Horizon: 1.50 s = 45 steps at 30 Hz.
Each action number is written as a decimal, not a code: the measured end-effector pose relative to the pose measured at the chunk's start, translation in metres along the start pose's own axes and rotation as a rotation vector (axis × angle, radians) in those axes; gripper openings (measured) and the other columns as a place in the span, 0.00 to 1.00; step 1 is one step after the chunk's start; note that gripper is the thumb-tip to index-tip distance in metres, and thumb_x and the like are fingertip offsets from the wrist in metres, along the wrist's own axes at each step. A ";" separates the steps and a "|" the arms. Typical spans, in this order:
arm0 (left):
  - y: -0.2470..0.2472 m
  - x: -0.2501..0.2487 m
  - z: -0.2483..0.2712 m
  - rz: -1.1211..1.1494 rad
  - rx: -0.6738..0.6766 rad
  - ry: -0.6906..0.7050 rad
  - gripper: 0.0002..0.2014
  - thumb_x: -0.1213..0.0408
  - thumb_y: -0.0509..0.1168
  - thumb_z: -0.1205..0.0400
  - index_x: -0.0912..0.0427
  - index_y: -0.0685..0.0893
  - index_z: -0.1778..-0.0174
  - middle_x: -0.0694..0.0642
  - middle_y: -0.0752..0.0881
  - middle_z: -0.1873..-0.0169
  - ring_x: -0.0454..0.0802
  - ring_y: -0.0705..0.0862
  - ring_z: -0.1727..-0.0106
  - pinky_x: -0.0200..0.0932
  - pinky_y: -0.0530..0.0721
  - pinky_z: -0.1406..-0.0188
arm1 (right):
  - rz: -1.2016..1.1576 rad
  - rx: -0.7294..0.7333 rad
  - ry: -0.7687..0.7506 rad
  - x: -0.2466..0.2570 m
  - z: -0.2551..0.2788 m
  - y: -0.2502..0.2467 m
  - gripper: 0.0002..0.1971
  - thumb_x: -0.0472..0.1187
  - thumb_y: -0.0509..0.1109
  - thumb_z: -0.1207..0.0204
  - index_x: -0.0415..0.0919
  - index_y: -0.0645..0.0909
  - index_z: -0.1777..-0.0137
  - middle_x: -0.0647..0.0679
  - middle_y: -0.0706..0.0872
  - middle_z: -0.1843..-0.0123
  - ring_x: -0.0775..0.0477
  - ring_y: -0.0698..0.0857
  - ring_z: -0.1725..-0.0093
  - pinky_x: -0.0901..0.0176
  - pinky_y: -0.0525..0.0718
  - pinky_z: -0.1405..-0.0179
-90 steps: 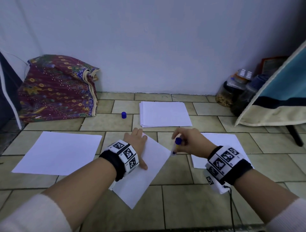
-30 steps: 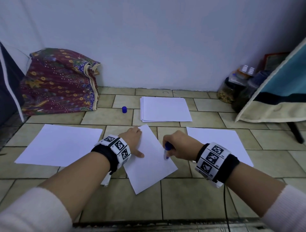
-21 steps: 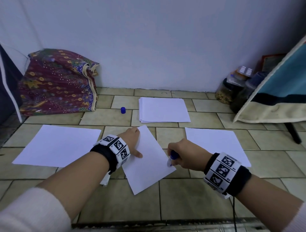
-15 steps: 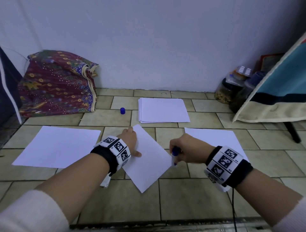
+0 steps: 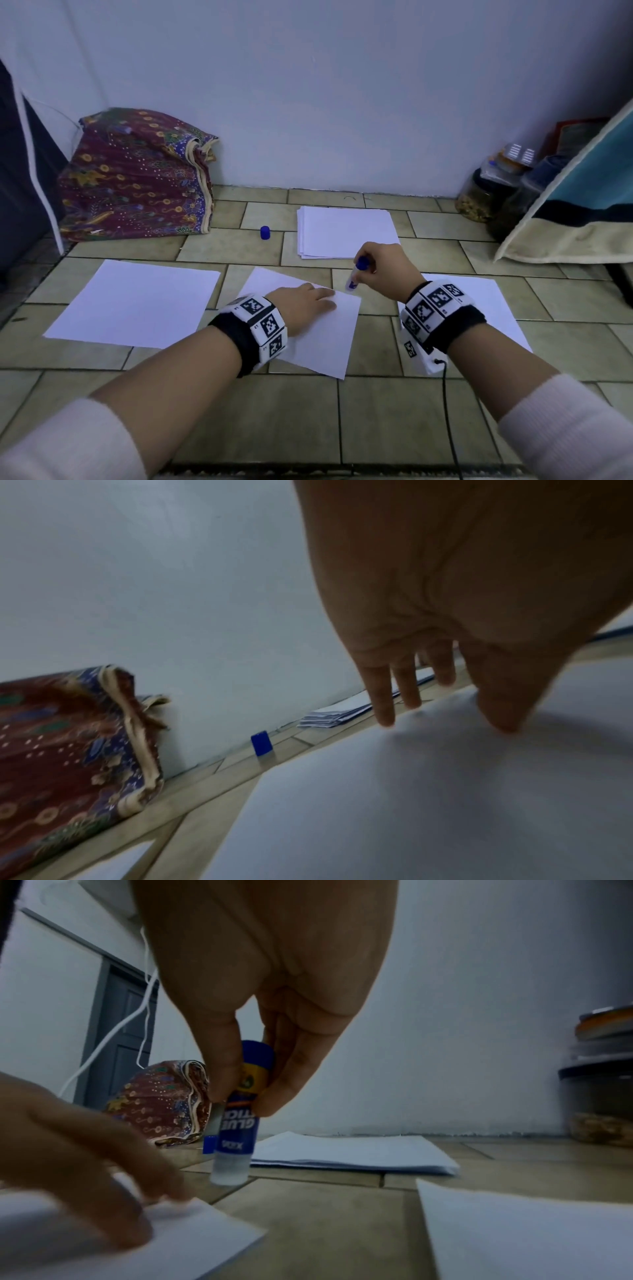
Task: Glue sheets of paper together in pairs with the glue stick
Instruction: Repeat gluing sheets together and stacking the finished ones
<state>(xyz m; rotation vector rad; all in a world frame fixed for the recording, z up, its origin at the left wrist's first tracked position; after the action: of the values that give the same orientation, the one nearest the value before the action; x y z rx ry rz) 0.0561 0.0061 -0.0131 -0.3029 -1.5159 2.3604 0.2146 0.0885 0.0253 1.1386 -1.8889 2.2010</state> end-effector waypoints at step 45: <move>0.006 0.018 -0.009 0.144 -0.036 -0.197 0.33 0.62 0.63 0.17 0.48 0.55 0.17 0.55 0.61 0.22 0.56 0.64 0.24 0.56 0.79 0.35 | 0.256 0.278 -0.053 0.020 0.024 0.011 0.11 0.35 0.75 0.28 0.36 0.84 0.47 0.48 0.82 0.59 0.49 0.79 0.57 0.61 0.76 0.59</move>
<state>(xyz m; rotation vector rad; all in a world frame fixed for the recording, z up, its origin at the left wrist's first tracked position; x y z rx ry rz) 0.0417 0.0183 -0.0220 -0.1992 -1.6780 2.5414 0.2075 0.0564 0.0267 1.0472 -1.8869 2.6665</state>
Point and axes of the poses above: each hand's wrist, its own z-axis away from the middle knuckle, its own y-axis out of the palm, x = y × z, the point moved 2 cm from there along -z, towards the middle knuckle
